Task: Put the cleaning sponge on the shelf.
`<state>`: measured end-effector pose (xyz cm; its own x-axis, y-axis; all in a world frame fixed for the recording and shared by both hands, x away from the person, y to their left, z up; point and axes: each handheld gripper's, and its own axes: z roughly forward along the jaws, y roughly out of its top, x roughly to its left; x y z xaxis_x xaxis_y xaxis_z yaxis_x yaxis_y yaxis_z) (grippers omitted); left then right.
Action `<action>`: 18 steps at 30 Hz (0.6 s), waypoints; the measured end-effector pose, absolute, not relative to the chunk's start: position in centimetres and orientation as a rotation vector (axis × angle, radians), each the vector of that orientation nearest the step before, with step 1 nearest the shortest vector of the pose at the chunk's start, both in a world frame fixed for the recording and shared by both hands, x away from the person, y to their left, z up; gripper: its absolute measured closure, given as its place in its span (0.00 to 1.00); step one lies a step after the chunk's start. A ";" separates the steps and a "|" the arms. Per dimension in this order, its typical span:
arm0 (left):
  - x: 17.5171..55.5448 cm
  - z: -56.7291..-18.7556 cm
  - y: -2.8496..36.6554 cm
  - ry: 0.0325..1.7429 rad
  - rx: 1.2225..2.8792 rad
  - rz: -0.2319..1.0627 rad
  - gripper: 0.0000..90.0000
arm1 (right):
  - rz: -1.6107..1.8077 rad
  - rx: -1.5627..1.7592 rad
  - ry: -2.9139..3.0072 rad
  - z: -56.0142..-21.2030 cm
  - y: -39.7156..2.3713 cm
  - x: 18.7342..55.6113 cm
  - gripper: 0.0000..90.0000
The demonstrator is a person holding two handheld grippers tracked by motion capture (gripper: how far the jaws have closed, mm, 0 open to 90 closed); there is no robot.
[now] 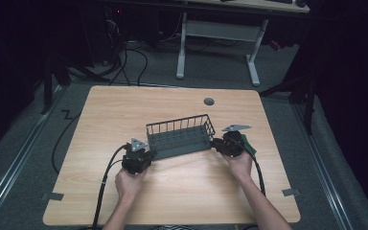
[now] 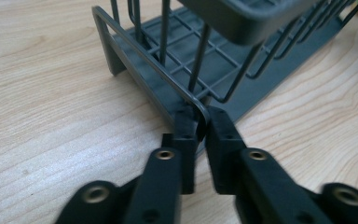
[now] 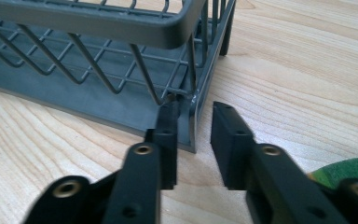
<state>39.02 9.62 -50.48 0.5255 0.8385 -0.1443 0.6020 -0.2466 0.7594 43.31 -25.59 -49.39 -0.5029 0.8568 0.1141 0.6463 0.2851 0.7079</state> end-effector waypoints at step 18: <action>37.1 -51.2 15.3 1.210 1.946 0.428 0.37 | 1.051 1.335 2.163 -47.1 -27.8 41.2 0.46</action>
